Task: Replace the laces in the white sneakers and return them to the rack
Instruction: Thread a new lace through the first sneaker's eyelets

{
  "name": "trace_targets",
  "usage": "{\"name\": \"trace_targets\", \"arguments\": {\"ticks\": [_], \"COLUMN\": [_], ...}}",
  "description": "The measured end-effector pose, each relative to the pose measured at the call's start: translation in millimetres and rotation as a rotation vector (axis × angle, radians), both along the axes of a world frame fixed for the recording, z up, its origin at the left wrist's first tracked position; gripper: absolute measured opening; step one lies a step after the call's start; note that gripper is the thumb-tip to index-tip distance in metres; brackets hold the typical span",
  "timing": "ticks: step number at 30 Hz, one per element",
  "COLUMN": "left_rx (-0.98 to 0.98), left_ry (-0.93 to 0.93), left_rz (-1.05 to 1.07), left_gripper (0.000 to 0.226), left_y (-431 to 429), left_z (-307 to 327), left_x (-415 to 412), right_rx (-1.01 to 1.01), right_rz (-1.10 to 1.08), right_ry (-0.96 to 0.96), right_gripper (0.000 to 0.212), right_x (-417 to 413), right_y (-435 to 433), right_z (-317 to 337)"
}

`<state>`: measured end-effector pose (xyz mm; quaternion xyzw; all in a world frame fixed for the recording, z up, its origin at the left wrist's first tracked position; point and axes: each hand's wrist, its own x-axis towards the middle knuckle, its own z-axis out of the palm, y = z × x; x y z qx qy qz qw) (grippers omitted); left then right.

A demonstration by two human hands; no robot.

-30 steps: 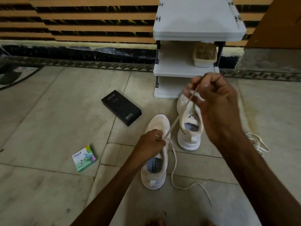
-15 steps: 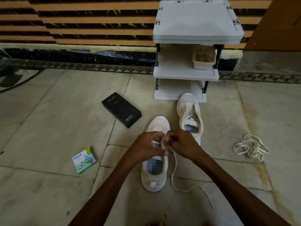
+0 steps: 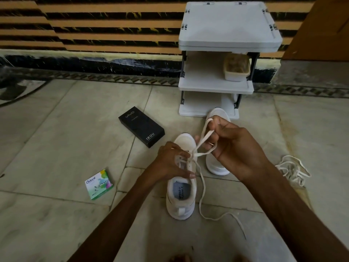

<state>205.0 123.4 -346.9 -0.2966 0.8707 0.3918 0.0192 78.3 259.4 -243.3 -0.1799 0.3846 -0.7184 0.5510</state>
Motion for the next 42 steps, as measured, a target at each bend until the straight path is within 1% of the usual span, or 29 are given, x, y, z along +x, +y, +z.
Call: {"name": "trace_targets", "arguments": {"ticks": [2,4,6,8,9,10,11,13,14,15,16,17,19,20,22,24,25,26,27,31,34,36,39,40,42], "left_rx": [0.019,0.045,0.062,0.066,0.055,0.045,0.042,0.048,0.057,0.072,0.090,0.108,0.123,0.136,0.176,0.184,0.179,0.176,0.184,0.228,0.201,0.206,0.209,0.206,0.191], "left_ry": [-0.018,-0.026,-0.039,-0.058,-0.062,-0.059,-0.054,-0.038,-0.033,-0.026,-0.017,-0.006,0.016,0.033,0.068,0.076,0.075,0.079,0.087,0.108,0.120,0.128,0.132,0.134,0.129], "left_rz": [0.003,-0.008,-0.011,-0.034,-0.051,-0.065,-0.075,-0.087,-0.086,-0.080,-0.067,-0.052,-0.027,-0.014,0.014,0.025,0.028,0.031,0.036,0.064,0.073,0.084,0.095,0.095,0.084], "left_gripper": [0.054,0.056,0.057,0.060,0.061,0.062,0.063,0.064,0.064,0.063,0.061,0.057,0.047,0.041,0.029,0.022,0.020,0.019,0.019,0.020,0.019,0.019,0.018,0.018,0.017], "left_y": [-1,-3,-6,-8,-10,-10,-10,-10,-10,-9,-9,-10,-11,-12,-13,-13,-13,-13,-13,-13,-12,-12,-12,-11,-10], "left_z": [-1,-2,-5,-6,-7,-8,-9,-9,-9,-8,-8,-8,-10,-12,-14,-15,-15,-15,-14,-12,-13,-14,-15,-15,-13], "left_x": [1,1,1,2,3,3,4,4,5,5,5,6,6,5,5,3,2,2,1,2,1,0,-1,-2,-4], "right_rx": [0.023,0.051,0.126,0.286,0.394,0.524,0.673,0.933,1.002,1.046,1.074,1.100,1.123,1.100,0.954,0.789,0.750,0.726,0.710,0.696,0.708,0.757,0.827,0.841,0.867], "right_rz": [-0.026,-0.075,-0.075,-0.046,-0.040,-0.039,-0.027,0.071,0.173,0.278,0.357,0.398,0.373,0.314,0.155,0.013,-0.016,-0.009,0.004,0.023,0.047,0.077,0.189,0.236,0.293], "right_ry": [-0.160,-0.244,-0.235,-0.173,-0.106,0.020,0.208,0.675,0.882,1.029,1.113,1.154,1.225,1.278,1.403,1.487,1.506,1.510,1.498,1.451,1.389,1.378,1.478,1.495,1.523], "right_gripper": [0.019,0.017,0.016,0.020,0.020,0.017,0.014,0.015,0.017,0.018,0.018,0.019,0.019,0.019,0.015,0.004,0.012,0.019,0.020,0.005,0.002,0.009,0.032,0.036,0.032], "right_x": [-2,-4,-6,-9,-10,-8,-6,2,6,10,13,15,16,15,13,10,7,6,5,4,-1,-2,2,4,5], "right_y": [1,1,2,4,5,7,10,19,23,26,29,30,27,24,14,1,-6,-12,-16,-25,-25,-27,-31,-31,-29], "right_z": [-3,-3,-4,-14,-23,-36,-51,-84,-100,-114,-123,-129,-129,-126,-117,-113,-114,-117,-120,-126,-126,-126,-128,-128,-124]}}
